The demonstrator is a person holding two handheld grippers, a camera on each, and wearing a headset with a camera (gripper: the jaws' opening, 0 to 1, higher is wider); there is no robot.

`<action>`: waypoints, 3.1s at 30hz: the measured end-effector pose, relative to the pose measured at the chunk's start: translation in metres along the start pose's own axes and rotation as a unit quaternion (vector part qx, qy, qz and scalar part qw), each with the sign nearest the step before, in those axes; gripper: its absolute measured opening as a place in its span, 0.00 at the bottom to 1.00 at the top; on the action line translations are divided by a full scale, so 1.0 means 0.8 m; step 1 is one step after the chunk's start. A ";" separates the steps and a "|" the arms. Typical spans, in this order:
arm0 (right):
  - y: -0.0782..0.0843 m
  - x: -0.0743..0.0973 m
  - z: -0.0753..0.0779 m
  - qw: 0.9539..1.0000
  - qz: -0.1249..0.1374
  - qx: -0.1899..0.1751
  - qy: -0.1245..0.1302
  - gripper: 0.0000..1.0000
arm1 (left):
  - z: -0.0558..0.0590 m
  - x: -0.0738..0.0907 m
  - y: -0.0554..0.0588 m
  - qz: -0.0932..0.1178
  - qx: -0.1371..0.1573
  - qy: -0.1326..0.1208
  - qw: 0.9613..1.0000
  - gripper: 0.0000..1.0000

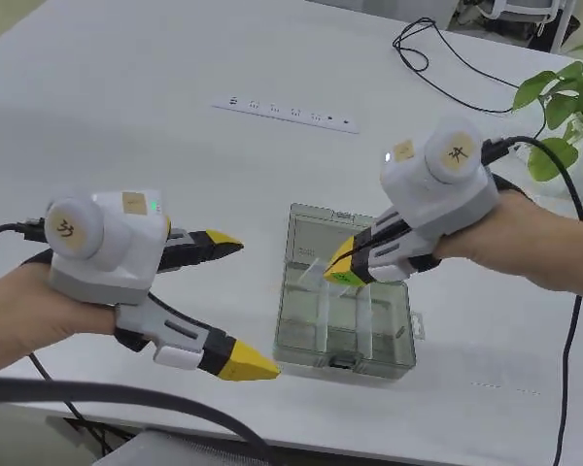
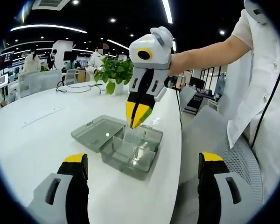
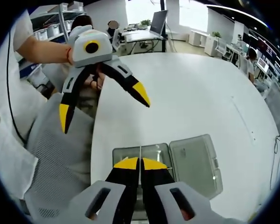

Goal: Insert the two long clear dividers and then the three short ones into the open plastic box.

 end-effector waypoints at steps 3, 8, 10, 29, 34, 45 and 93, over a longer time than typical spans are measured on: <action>-0.001 -0.002 -0.001 1.000 0.003 0.000 0.000 0.02 | -0.001 -0.001 0.001 0.002 0.004 0.000 1.000 1.00; 0.000 -0.006 -0.001 1.000 0.002 0.000 0.000 0.02 | -0.002 -0.001 0.002 0.004 0.008 0.000 1.000 1.00; 0.000 -0.007 -0.001 1.000 0.004 -0.001 -0.001 0.02 | -0.003 -0.002 0.003 0.004 0.010 0.000 1.000 1.00; 0.006 -0.035 0.007 0.999 -0.010 0.046 0.003 0.02 | 0.000 -0.005 0.008 0.005 0.017 0.003 1.000 1.00; 0.005 -0.045 0.006 0.998 -0.022 0.056 0.002 0.02 | -0.001 -0.006 0.008 0.006 0.019 0.003 1.000 1.00; 0.010 -0.060 0.009 0.998 -0.035 0.051 -0.002 0.02 | 0.000 -0.008 0.009 0.006 0.021 0.006 1.000 1.00; 0.003 -0.036 0.014 1.000 -0.005 0.002 0.022 0.17 | 0.001 -0.008 0.013 -0.005 0.030 -0.002 1.000 1.00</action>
Point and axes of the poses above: the centre of the closed fingertips' face, and the gripper's own axes: x roughly backward along the fingers, z roughly to its right, y roughly out of its underside, the point moved 7 cm from there along x, roughly backward along the fingers, and after that the axes turned 8 degrees about -z, right-handed, at the moved point
